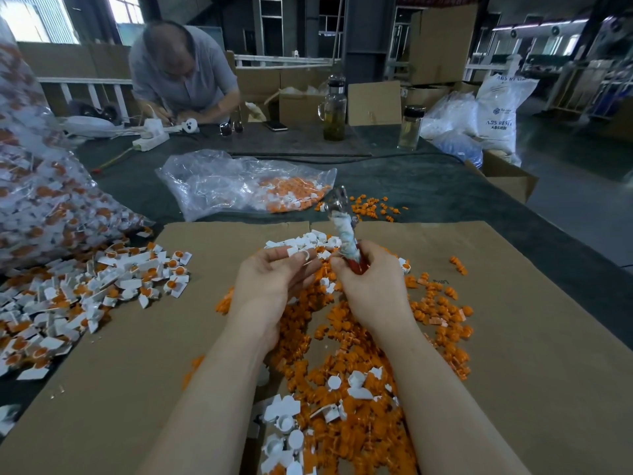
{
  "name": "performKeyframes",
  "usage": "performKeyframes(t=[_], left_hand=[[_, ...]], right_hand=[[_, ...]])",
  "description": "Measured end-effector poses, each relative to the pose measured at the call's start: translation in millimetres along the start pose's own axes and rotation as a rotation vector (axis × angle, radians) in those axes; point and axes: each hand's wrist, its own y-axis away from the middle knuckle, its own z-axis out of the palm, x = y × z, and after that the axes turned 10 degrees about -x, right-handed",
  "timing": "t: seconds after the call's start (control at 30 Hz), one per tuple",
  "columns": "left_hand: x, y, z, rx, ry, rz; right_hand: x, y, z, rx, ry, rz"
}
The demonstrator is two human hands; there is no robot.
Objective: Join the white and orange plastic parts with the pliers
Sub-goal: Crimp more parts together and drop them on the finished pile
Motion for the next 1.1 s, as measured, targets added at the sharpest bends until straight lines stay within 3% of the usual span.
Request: performKeyframes(t=[0.27, 0.47, 1.1], left_hand=[[-3, 0, 1, 0.112, -0.152, -0.022], [-1, 3, 6, 0.062, -0.061, -0.016], [3, 11, 16, 0.060, -0.101, 0.136]], right_hand=[[-8, 3, -1, 0.029, -0.100, -0.051], [-8, 3, 0, 0.036, -0.041, -0.052], [-9, 7, 4, 0.137, 0.010, -0.102]])
